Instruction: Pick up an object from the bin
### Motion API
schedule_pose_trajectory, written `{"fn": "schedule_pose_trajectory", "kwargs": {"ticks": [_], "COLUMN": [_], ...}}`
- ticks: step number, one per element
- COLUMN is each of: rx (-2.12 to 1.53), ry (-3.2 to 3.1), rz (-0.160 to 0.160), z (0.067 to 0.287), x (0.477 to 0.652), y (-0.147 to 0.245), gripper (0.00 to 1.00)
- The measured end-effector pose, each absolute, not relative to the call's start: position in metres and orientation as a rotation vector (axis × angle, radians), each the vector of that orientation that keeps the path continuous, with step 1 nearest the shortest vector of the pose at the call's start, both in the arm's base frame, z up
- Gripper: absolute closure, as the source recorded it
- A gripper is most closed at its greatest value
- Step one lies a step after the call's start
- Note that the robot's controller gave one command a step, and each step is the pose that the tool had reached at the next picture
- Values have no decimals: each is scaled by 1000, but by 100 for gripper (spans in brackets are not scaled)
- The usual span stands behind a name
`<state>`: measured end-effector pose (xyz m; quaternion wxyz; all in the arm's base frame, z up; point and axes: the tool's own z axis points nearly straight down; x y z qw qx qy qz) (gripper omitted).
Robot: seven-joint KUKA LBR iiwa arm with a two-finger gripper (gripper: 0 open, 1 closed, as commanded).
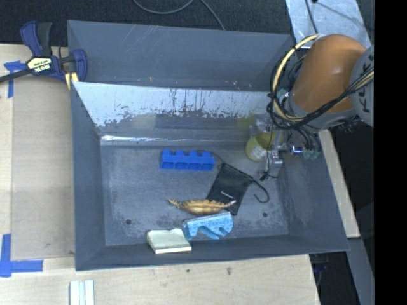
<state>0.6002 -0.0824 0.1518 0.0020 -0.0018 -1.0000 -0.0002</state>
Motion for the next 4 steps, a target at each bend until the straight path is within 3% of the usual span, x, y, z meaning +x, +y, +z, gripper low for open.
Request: {"fn": "schedule_pose_trajectory", "kwargs": {"ticks": [1,2,3,4], "rx": [-3,-122,-282,-200], "ry": [-3145,-3150,-3134,-3143], "rz": [1,1,-1,1], "z": [157,142,102,87], "x": [602,601,596,599], "y": [-82,-75,-51,-22], "gripper": [0,0,0,0]}}
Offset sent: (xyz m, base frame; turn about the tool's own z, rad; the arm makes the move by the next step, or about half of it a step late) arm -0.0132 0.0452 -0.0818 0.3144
